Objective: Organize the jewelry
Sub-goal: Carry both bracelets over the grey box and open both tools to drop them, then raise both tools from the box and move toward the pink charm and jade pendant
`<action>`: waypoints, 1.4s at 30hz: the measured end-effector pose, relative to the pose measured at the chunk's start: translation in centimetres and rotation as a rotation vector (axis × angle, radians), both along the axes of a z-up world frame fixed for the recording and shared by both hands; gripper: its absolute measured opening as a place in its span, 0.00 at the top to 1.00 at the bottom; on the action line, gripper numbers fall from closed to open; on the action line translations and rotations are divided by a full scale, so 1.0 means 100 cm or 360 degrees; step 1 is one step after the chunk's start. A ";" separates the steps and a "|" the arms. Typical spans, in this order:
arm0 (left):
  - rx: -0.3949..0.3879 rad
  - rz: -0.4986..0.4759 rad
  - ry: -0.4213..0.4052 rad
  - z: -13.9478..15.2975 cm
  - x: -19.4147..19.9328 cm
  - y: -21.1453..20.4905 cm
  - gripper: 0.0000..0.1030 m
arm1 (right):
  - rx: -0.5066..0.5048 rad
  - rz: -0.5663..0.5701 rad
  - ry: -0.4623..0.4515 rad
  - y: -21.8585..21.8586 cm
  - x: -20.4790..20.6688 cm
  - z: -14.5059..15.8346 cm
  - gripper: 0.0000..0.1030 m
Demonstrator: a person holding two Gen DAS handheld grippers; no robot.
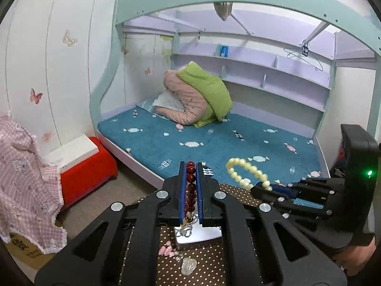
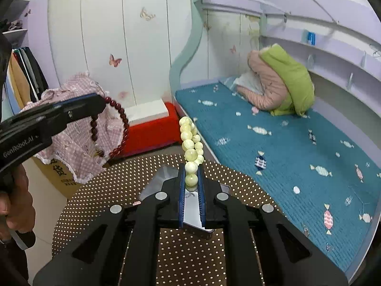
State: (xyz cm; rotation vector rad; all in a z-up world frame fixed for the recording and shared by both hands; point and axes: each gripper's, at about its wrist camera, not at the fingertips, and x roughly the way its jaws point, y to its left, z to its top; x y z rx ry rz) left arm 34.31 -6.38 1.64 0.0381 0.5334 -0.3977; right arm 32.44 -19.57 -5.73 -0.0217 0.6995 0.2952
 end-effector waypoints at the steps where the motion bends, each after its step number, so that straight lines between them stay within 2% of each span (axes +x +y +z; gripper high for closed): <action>1: -0.0001 -0.0007 0.0018 -0.003 0.006 -0.002 0.92 | -0.0005 -0.0005 0.0026 0.000 0.004 -0.004 0.92; 8: 0.0021 -0.0041 0.0170 -0.036 0.038 -0.020 0.92 | -0.0019 -0.0015 0.0199 0.002 0.028 -0.035 0.92; 13: 0.0067 -0.0013 0.0251 -0.056 0.052 -0.021 0.90 | 0.0001 -0.0037 0.0226 0.000 0.031 -0.043 0.90; 15: 0.0081 0.0016 0.0273 -0.060 0.056 -0.018 0.49 | 0.0013 -0.0056 0.0219 -0.003 0.032 -0.041 0.87; 16: 0.0066 0.0041 0.0264 -0.060 0.057 -0.014 0.16 | 0.0022 -0.0073 0.0216 -0.005 0.032 -0.040 0.74; 17: 0.0045 0.0055 0.0241 -0.059 0.056 -0.010 0.10 | 0.0029 -0.0091 0.0206 -0.007 0.033 -0.038 0.64; 18: 0.0037 0.0071 0.0229 -0.058 0.055 -0.006 0.10 | 0.0031 -0.0109 0.0188 -0.009 0.032 -0.036 0.45; 21: 0.0027 0.0121 0.0220 -0.054 0.051 0.006 0.10 | 0.0042 -0.0145 0.0137 -0.012 0.026 -0.029 0.33; 22: 0.0024 0.0149 0.0209 -0.052 0.049 0.011 0.10 | 0.0035 -0.0172 0.0109 -0.013 0.023 -0.025 0.21; 24: 0.0014 0.0187 0.0187 -0.047 0.041 0.018 0.10 | 0.0021 -0.0211 0.0040 -0.014 0.016 -0.018 0.10; 32: 0.0014 0.0316 -0.0006 -0.020 -0.007 0.044 0.06 | 0.0063 -0.0300 -0.0090 -0.017 -0.014 0.010 0.08; 42: -0.0002 0.0435 -0.0111 -0.008 -0.058 0.075 0.05 | 0.0123 -0.0301 -0.0194 -0.006 -0.050 0.035 0.08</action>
